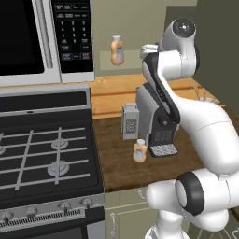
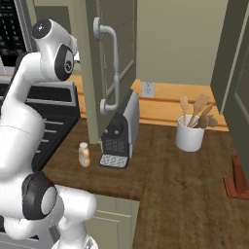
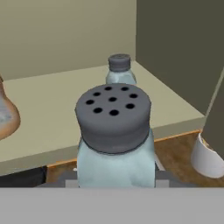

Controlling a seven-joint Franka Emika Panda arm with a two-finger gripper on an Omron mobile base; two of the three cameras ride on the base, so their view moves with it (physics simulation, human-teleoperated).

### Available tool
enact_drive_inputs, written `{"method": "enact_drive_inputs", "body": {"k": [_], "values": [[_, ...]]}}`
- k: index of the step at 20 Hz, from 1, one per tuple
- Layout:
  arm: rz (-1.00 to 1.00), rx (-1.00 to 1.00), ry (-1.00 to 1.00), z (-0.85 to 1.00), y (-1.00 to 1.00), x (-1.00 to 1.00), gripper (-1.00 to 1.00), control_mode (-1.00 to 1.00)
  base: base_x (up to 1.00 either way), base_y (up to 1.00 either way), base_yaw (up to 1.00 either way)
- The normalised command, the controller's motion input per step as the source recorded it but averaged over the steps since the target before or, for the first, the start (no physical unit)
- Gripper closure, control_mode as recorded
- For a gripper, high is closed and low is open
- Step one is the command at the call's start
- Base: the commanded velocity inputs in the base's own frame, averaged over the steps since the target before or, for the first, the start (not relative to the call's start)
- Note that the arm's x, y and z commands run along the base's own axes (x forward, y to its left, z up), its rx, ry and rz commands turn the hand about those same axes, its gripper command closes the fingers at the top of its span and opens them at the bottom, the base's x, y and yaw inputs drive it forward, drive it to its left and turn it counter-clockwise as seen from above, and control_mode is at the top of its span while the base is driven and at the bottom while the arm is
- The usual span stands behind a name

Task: Put the shaker and condiment bottle from the counter next to their counterparts in the cabinet.

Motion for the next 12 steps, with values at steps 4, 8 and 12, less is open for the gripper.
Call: {"method": "enact_drive_inputs", "body": {"k": [4,8,12], "values": [[0.0,0.0,0.0,-0.03,0.0,0.9,1.0,-1.0,0.0,0.0,0.0],[0.0,0.0,0.0,-0.09,0.0,0.87,1.0,-1.0,0.0,0.0,0.0],[0.0,0.0,0.0,-0.15,0.0,0.48,1.0,-1.0,0.0,0.0,0.0]]}}
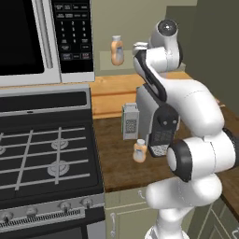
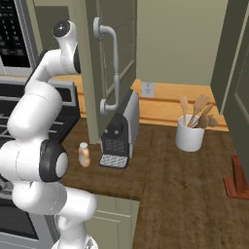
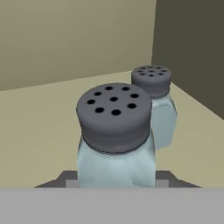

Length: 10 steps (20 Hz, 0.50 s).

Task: Put the shaker and condiment bottle from the counter next to their counterparts in the cabinet.

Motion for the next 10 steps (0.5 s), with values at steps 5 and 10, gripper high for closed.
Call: {"method": "enact_drive_inputs", "body": {"k": [5,10], "values": [[0.0,0.0,0.0,-0.13,0.0,0.47,1.0,-1.0,0.0,0.0,0.0],[0.0,0.0,0.0,-0.22,0.0,0.47,1.0,-1.0,0.0,0.0,0.0]]}}
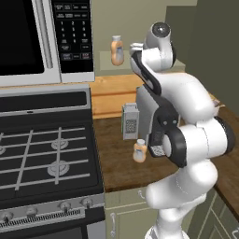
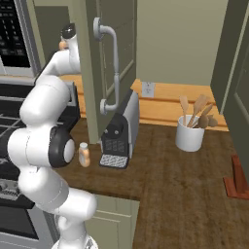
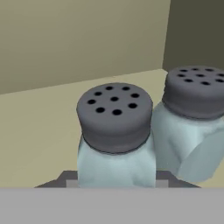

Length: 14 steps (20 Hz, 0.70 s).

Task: Put the shaker and condiment bottle from the counter next to their counterparts in the cabinet.

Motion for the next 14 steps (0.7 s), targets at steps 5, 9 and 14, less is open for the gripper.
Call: {"method": "enact_drive_inputs", "body": {"k": [5,9,14], "values": [[0.0,0.0,0.0,-0.11,0.0,0.41,1.0,-1.0,0.0,0.0,0.0],[0.0,0.0,0.0,-0.11,0.0,0.11,-1.0,-1.0,0.0,0.0,0.0],[0.0,0.0,0.0,0.0,0.01,-0.49,-1.0,-1.0,0.0,0.0,0.0]]}}
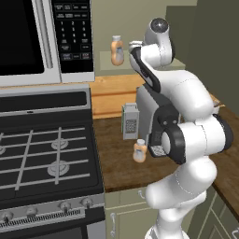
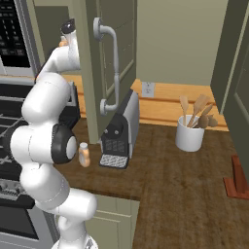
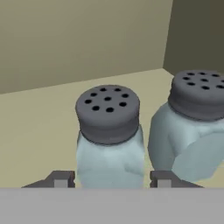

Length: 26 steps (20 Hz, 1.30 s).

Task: Put the shaker and condiment bottle from the counter next to their counterparts in the cabinet.

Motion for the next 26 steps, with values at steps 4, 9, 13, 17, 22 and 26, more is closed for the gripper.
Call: {"method": "enact_drive_inputs", "body": {"k": [4,9,13,17,22,26], "values": [[0.0,0.0,0.0,0.0,0.11,-0.8,-1.0,-1.0,0.0,0.0,0.0],[0.0,0.0,0.0,0.0,0.24,-0.85,-1.0,-1.0,0.0,0.0,0.0],[0.0,0.0,-0.02,0.0,0.28,-0.94,-1.0,-1.0,0.0,0.0,0.0],[-0.02,0.0,-0.07,0.0,0.12,-1.0,-1.0,-1.0,0.0,0.0,0.0],[-0.17,0.0,-0.08,0.0,0.06,-1.0,-1.0,-1.0,0.0,0.0,0.0],[-0.26,0.0,-0.04,0.0,0.2,-1.0,-1.0,-1.0,0.0,0.0,0.0]]}}
